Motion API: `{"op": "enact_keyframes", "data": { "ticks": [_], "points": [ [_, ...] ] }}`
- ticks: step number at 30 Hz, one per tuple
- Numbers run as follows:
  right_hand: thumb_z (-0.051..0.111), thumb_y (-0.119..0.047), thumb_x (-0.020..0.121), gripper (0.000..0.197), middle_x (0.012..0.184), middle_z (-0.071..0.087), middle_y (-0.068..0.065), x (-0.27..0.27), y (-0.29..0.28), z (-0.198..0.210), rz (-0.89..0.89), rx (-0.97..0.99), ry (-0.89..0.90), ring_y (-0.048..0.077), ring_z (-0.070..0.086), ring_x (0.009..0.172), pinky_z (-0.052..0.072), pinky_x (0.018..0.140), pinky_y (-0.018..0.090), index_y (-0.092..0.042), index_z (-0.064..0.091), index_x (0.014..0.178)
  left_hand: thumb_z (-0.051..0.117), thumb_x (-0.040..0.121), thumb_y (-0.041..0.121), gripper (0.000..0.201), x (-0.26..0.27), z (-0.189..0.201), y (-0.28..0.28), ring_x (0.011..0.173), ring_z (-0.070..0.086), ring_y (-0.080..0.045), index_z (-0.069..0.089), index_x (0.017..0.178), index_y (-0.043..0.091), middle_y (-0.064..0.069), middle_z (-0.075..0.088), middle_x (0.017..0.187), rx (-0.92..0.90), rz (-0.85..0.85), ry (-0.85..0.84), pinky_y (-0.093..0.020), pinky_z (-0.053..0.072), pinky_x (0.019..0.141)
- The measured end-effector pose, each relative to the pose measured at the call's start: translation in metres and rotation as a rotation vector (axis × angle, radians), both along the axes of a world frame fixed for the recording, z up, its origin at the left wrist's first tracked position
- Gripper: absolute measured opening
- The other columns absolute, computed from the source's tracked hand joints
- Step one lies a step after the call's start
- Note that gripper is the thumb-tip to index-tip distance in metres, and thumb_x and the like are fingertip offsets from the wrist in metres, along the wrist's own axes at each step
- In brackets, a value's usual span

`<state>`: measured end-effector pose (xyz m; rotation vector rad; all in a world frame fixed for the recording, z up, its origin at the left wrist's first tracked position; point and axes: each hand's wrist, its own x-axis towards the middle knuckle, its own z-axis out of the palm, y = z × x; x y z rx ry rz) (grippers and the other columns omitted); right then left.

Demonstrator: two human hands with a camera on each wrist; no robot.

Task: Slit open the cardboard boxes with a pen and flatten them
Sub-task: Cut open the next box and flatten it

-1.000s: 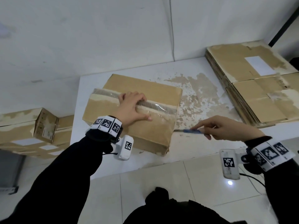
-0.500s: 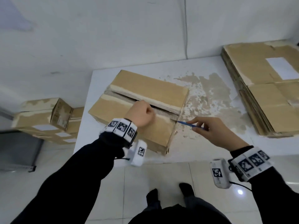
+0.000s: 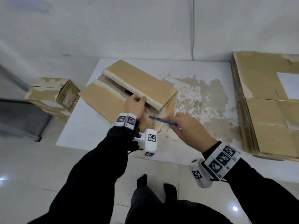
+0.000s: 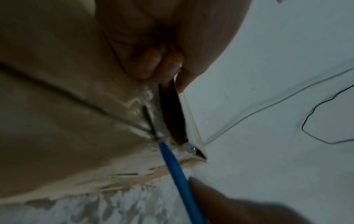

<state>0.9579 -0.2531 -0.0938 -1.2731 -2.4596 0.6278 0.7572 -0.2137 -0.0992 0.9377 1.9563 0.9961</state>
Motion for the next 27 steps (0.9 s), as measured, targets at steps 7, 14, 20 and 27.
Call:
{"op": "enact_keyframes", "data": {
  "ticks": [7,14,20,27],
  "points": [
    [0.068,0.002,0.078,0.035,0.071,0.047,0.004,0.009,0.004,-0.008,-0.144,0.190,-0.172,0.016,0.032,0.043,0.021,0.035,0.023,-0.016,0.064,0.108,0.060,0.092,0.007,0.026,-0.010,0.002,-0.003,0.033,0.030,-0.005,0.049,0.070,0.013,0.008,0.043,0.042,0.023,0.019,-0.481,-0.017,0.029,0.036],
    [0.055,-0.018,0.094,0.018,0.074,0.060,-0.006,0.060,0.038,0.017,-0.273,-0.111,0.050,0.013,0.052,0.058,0.035,0.051,0.019,-0.026,0.061,0.108,0.065,0.089,0.022,0.018,-0.002,0.015,-0.004,0.053,0.053,-0.014,0.052,0.079,0.014,-0.001,0.057,0.069,0.066,-0.112,-0.042,-0.031,0.046,0.051],
    [0.044,-0.014,0.099,0.019,0.084,0.067,0.002,0.088,0.053,0.001,-0.473,-0.335,0.523,0.012,0.059,0.070,0.051,0.053,0.017,-0.008,0.060,0.109,0.061,0.090,0.008,0.010,-0.010,0.056,-0.005,0.073,0.062,-0.023,0.052,0.086,0.006,-0.015,0.068,0.085,-0.005,-0.409,-0.009,-0.042,0.055,0.079],
    [0.033,-0.024,0.103,0.017,0.117,0.051,0.001,0.074,0.075,-0.009,-0.591,-0.372,0.747,0.015,0.052,0.107,0.050,0.088,0.036,-0.014,0.047,0.108,0.056,0.094,0.012,0.012,-0.026,0.107,-0.005,0.069,0.057,-0.013,0.058,0.105,0.011,0.001,0.064,0.077,-0.199,-0.881,0.611,-0.023,0.048,0.068]
  ]
}}
